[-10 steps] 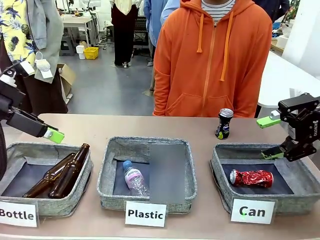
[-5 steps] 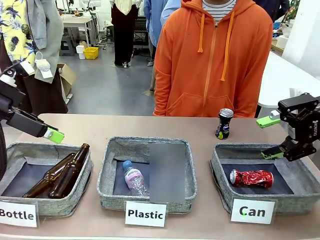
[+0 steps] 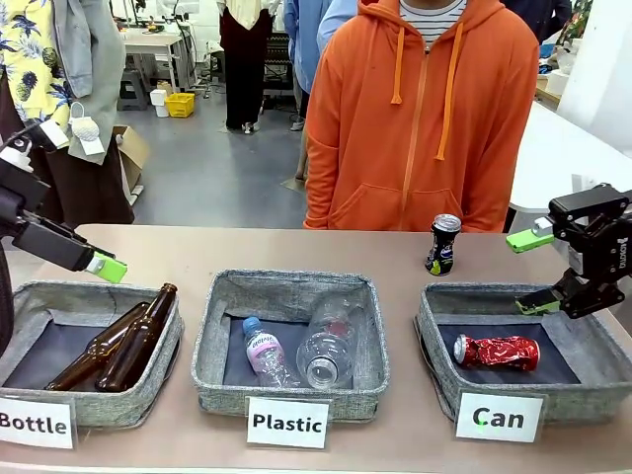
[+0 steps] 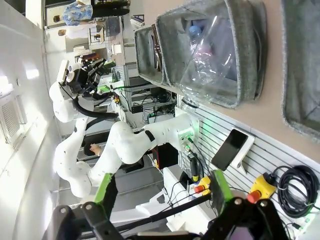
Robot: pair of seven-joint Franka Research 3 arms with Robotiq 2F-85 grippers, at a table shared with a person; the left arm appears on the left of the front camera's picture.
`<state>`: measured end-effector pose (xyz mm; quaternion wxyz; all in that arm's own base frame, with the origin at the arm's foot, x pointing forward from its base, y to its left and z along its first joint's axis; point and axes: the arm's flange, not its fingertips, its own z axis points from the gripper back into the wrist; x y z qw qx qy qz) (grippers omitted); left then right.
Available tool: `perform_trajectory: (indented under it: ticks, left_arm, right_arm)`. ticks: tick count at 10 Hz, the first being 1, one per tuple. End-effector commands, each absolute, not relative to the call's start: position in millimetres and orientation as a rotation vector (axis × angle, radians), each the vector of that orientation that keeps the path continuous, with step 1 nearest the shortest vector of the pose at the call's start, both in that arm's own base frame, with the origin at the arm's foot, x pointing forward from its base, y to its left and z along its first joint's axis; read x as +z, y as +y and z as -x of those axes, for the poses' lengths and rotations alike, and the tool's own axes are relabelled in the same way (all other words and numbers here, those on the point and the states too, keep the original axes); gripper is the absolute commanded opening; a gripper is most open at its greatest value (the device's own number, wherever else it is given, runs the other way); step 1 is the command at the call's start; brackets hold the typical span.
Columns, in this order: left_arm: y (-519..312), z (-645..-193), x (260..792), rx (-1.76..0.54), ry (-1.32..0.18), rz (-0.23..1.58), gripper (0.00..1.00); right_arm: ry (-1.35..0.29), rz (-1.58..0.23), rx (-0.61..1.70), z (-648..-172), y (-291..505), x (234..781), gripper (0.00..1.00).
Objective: Sort the can waste into the basket.
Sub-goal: Pick up the can waste from the table and place it in the right Fabric basket.
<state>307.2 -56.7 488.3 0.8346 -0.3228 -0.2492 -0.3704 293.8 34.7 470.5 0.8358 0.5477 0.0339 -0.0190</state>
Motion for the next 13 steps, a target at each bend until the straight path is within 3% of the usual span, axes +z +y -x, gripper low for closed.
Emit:
perform_trajectory:
  ticks: [1, 3, 4, 5, 7, 8, 9, 10, 11, 13]
  left_arm:
    - [-55, -307, 484, -0.794, -0.551, 0.696, 1.00]
    - [-55, -307, 484, -0.794, -0.551, 0.696, 1.00]
    - [-55, -307, 484, -0.794, -0.551, 0.696, 1.00]
    - [-55, -307, 484, -0.794, -0.551, 0.696, 1.00]
    - [-55, -307, 484, -0.794, -0.551, 0.696, 1.00]
    - [-55, -307, 484, -0.794, -0.551, 0.696, 1.00]
    - [-55, -307, 484, -0.794, -0.551, 0.696, 1.00]
    - [-55, -307, 484, -0.794, -0.551, 0.696, 1.00]
    - [-55, -307, 484, -0.794, -0.551, 0.696, 1.00]
    - [-55, -307, 484, -0.794, -0.551, 0.696, 1.00]
  right_arm:
    - [0.072, -1.160, -0.040, -294, 35, 470, 1.00]
    - [-0.703, -0.538, 0.084, -290, 4, 542, 1.00]
    - [-0.942, -0.306, 0.124, -291, -2, 555, 1.00]
    - [-1.084, -0.215, 0.186, -291, -1, 553, 1.00]
    - [-1.085, -0.131, 0.209, -295, -11, 543, 1.00]
    - [-0.835, -0.319, 0.160, -275, -16, 541, 1.00]
    - [-0.689, -0.531, 0.254, -288, -16, 581, 1.00]
    - [-0.689, -0.531, 0.254, -288, -16, 581, 1.00]
    - [-0.780, -0.418, 0.235, -293, -24, 583, 1.00]
    - [-0.680, -0.401, 0.284, -361, -41, 557, 1.00]
